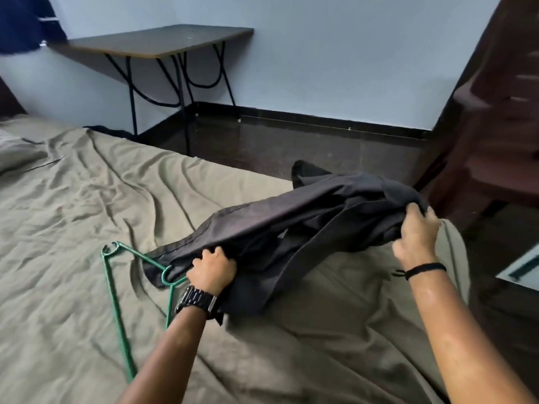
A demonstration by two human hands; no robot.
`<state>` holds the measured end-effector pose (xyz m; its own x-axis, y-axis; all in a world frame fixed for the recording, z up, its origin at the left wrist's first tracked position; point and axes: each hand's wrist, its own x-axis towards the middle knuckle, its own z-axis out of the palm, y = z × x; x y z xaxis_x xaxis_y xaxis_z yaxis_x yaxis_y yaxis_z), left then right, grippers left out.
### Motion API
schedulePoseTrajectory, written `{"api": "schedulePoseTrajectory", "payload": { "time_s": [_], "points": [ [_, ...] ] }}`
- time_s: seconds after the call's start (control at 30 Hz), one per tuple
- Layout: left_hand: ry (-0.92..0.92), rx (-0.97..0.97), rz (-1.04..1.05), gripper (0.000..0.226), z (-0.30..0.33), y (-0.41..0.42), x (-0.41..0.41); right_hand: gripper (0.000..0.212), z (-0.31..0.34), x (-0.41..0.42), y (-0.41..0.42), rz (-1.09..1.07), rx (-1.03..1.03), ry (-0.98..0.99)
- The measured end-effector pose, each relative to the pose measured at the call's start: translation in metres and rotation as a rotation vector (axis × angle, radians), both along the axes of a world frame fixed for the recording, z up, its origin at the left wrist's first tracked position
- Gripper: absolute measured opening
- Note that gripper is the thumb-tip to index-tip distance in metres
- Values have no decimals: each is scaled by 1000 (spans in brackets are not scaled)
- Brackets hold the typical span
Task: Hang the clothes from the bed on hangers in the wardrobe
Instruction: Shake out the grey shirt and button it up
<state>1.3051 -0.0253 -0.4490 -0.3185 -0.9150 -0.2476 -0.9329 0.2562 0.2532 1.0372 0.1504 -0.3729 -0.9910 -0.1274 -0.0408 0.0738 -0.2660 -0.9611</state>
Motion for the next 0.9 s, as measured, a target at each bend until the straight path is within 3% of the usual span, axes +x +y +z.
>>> {"api": "schedulePoseTrajectory", "payload": {
  "time_s": [0.13, 0.27, 0.37, 0.43, 0.5, 0.6, 0.67, 0.73, 0.8, 0.9],
  "points": [
    [59, 50, -236, 38, 14, 23, -36, 17, -31, -18, 52, 354, 517, 120],
    [493, 86, -266, 12, 16, 51, -70, 14, -62, -33, 103, 500, 1032, 214],
    [692, -8, -203, 30, 5, 61, -82, 26, -70, -30, 110, 497, 1155, 184],
    [629, 10, -261, 64, -2, 59, -88, 40, -66, -16, 101, 384, 1153, 306],
    [437, 70, -347, 87, -10, 57, -95, 49, -57, 3, 87, 224, 1004, 566],
    [296, 72, -479, 84, -18, 60, -98, 54, -52, 29, 63, 233, 914, 916],
    [369, 48, -520, 74, -21, 64, -92, 68, -57, 39, 47, 422, 1087, 967],
    [406, 3, -558, 63, -25, 69, -79, 82, -69, 41, 39, 569, 1409, 969],
    [383, -16, -603, 57, -30, 73, -64, 72, -76, 34, 40, 650, 1581, 910],
    [321, 34, -657, 44, -35, 74, -45, 28, -71, 23, 42, 736, 1453, 806]
  ]
}}
